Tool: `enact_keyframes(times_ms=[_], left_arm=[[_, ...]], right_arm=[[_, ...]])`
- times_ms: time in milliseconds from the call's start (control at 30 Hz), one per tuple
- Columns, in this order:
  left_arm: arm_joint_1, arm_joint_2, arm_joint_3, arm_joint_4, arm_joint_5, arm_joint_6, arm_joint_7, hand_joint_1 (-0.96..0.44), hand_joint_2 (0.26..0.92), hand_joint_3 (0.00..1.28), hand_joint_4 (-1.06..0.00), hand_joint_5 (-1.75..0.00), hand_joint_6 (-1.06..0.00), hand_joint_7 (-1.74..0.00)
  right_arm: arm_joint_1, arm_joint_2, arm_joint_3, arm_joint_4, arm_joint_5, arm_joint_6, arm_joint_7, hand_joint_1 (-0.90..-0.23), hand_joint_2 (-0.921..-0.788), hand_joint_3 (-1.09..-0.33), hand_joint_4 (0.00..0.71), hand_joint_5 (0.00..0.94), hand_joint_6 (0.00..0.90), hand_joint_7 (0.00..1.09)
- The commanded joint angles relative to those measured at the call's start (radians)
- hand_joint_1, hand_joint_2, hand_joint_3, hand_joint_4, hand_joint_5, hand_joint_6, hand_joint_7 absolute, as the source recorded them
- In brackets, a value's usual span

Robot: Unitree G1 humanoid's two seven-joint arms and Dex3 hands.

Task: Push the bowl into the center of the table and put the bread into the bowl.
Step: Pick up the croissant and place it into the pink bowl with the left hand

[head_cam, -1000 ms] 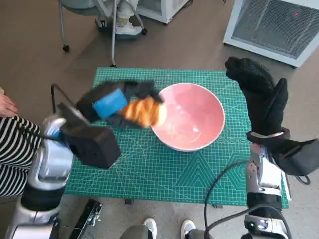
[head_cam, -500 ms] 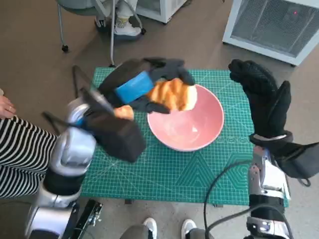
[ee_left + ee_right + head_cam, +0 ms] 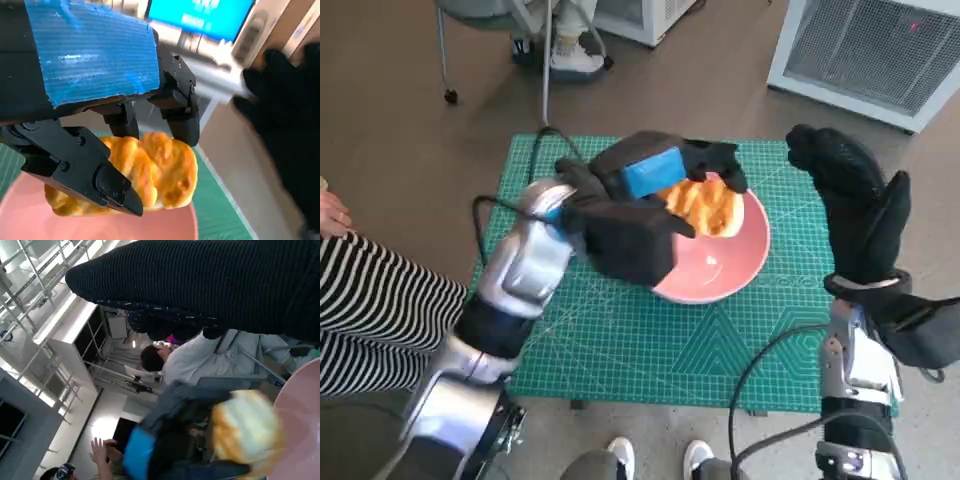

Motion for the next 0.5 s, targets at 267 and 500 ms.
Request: enact_keyframes(times_ms=[267, 500], left_arm=[[-0.061, -0.024, -0.035, 0.162, -0.001, 0.013, -0.084, -0.11, 0.805, 0.07, -0.47, -0.26, -0.32, -0.41], [-0.074, 0.034, -0.019, 0.155, -0.023, 0.002, -0.201, -0.24, 0.762, 0.02, -0.19, -0.02, -0.23, -0.08]], right_arm=[[0.040, -0.001, 0.006, -0.024, -0.020, 0.015, -0.024, -0.680, -0.921, -0.688, 0.178, 0.002, 0.105, 0.36], [0.043, 0.000, 0.014, -0.033, -0.028, 0.015, -0.034, -0.680, -0.921, -0.688, 0.161, 0.000, 0.103, 0.36]])
